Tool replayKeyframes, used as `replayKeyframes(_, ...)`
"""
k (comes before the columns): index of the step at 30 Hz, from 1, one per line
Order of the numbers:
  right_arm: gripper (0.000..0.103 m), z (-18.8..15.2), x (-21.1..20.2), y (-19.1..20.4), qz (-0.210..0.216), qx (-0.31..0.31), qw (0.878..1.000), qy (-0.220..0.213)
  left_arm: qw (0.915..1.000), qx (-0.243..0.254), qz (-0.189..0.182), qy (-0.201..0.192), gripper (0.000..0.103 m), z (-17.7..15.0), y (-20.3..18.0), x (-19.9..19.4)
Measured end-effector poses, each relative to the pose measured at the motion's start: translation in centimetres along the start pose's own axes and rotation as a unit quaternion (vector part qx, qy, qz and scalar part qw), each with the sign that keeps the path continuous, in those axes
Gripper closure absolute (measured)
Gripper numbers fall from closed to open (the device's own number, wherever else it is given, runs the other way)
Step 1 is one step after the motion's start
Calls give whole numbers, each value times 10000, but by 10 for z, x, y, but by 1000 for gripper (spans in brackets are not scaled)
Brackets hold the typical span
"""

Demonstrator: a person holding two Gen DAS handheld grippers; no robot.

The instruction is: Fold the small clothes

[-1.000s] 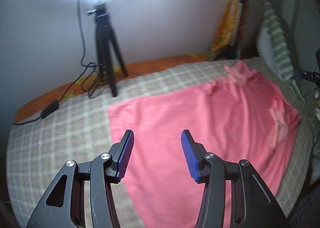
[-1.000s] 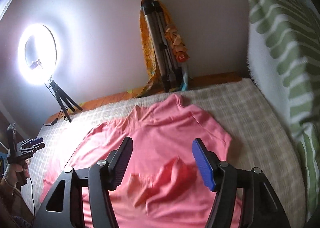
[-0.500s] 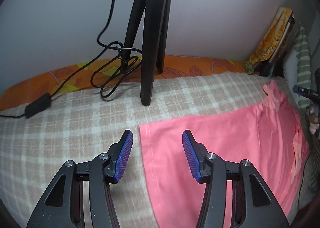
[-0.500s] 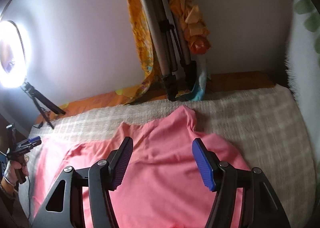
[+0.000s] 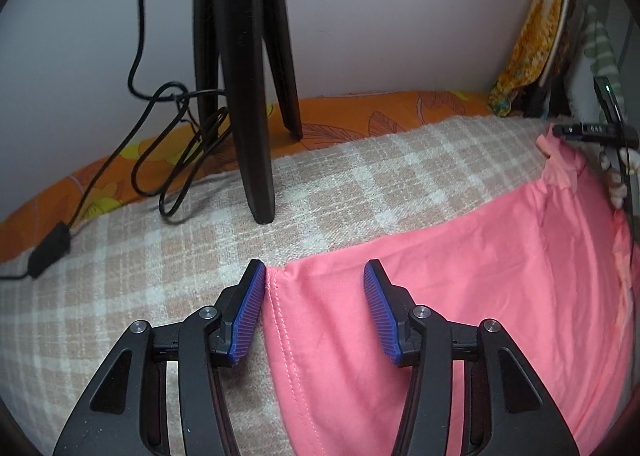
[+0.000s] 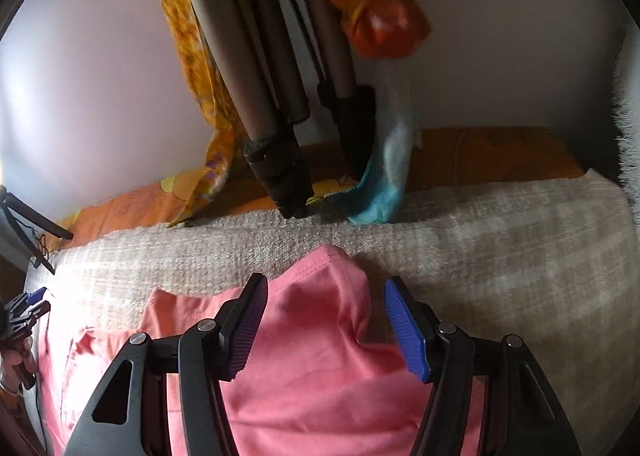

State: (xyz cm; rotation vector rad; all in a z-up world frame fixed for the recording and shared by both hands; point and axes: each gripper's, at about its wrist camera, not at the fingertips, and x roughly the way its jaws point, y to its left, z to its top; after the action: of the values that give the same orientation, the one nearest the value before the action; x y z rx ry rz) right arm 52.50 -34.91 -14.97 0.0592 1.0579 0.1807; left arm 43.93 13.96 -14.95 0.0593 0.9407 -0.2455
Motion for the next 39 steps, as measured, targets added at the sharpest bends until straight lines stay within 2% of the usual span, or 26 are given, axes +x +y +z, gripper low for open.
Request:
replayKeyframes(4,54,1,10,7,-123,-53,9999,-33,9999,48,78,-62,79,0,0,1)
replayKeyframes(6,75,2,11,8,-93,-22,9999,-58,9999,35,97,-88,89,1,2,1)
replayKeyframes(7,81,2,12,10,-79,-16,9999,-60,9999,18,84,-105,95,1,4,2)
replayKeyframes(9,100,2,11,11,-87,-20,9999,-55,9999,23,56,-135,98,-1,6,0)
replayKeyframes(17,102,-5,-24,14,160,25,9989,-430,9990,187,78,-387,100,-5,2,-14)
replayKeyframes(28,102,-16,-89,8,248,-108,9965,-793,9975,286,15,-642,101,-9,6,-55)
replayKeyframes(33,103,-34,-123,10,369,-205,9945,-959,9963,331,-59,-794,101,-15,-1,-80)
replayKeyframes(39,103,-70,-164,4,287,-309,9926,-1143,9947,388,-157,-943,101,-35,-13,-114)
